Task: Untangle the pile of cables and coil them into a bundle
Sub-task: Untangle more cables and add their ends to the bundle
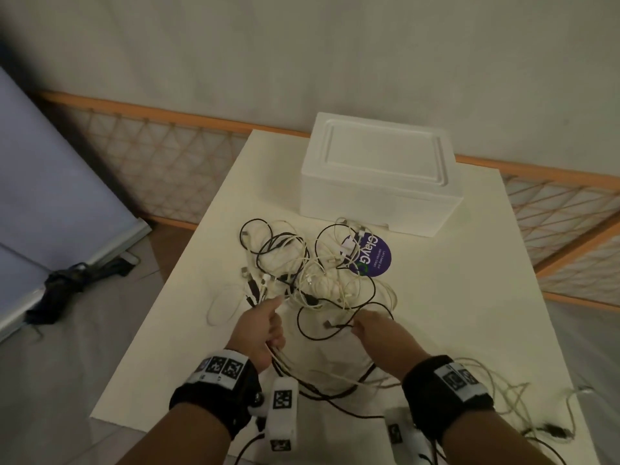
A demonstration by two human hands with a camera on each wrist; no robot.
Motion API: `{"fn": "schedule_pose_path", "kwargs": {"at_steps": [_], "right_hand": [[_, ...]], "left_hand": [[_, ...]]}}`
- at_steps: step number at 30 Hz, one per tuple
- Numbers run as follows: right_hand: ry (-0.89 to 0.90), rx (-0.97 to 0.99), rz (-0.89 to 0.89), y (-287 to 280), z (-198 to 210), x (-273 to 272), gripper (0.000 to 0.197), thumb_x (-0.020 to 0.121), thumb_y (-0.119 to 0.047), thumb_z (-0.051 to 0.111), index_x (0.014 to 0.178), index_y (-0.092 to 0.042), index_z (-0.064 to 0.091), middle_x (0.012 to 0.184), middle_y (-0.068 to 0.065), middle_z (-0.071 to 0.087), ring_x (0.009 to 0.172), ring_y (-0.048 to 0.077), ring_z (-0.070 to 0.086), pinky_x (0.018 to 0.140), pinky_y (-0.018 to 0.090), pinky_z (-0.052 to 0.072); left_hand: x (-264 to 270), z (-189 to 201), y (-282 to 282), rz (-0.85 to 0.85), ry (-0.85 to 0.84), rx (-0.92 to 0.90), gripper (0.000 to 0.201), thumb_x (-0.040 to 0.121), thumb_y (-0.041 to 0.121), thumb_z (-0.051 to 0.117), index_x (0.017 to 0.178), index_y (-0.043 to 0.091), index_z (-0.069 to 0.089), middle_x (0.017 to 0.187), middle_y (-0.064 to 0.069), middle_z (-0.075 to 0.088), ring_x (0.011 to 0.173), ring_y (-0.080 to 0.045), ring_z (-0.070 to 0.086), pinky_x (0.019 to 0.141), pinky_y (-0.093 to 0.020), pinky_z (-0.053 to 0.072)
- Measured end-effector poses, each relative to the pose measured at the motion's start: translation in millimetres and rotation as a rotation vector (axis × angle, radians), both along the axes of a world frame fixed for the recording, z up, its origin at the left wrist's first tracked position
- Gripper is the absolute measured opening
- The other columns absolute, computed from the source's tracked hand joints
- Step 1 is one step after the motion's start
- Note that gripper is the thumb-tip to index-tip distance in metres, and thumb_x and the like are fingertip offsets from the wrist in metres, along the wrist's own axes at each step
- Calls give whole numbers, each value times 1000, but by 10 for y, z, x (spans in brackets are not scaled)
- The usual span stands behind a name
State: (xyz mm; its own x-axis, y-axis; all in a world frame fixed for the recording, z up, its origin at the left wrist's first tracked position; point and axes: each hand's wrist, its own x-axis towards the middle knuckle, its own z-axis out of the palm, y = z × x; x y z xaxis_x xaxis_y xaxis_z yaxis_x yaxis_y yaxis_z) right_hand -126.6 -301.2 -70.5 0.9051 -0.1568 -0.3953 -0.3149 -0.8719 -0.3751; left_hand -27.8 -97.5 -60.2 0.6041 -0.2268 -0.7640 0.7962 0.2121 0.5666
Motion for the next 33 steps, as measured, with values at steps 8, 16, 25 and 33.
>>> {"fn": "schedule_pose_path", "kwargs": {"at_steps": [8,16,25,33], "right_hand": [[-293,125,-111,169,708,331,12,93,-29,48,84,-21,50,73,0,58,68,18,55,60,32,43],[-251,238,-205,134,819,467,15,83,-29,51,71,-25,60,67,-8,61,63,8,56,64,32,51],[-355,495,-273,346,781,562,12,95,-20,51,85,-27,51,66,-2,65,48,4,56,50,22,46],[-267,250,-85,242,799,529,7,91,-35,57,93,-31,63,69,-11,59,64,4,54,62,24,45]], "left_hand": [[-101,153,-339,-40,-41,-98,49,96,43,49,57,14,42,54,-3,46,32,-11,24,36,-20,26],[-40,172,-437,-90,-49,-128,33,98,32,49,92,7,69,90,-6,72,33,-7,25,36,-18,28],[-59,377,-552,-27,-85,-386,17,85,18,57,91,5,66,49,2,37,34,-7,32,36,-19,29],[148,304,-501,195,-114,-239,30,98,30,49,80,10,61,61,0,54,48,-10,50,48,-24,46]]}}
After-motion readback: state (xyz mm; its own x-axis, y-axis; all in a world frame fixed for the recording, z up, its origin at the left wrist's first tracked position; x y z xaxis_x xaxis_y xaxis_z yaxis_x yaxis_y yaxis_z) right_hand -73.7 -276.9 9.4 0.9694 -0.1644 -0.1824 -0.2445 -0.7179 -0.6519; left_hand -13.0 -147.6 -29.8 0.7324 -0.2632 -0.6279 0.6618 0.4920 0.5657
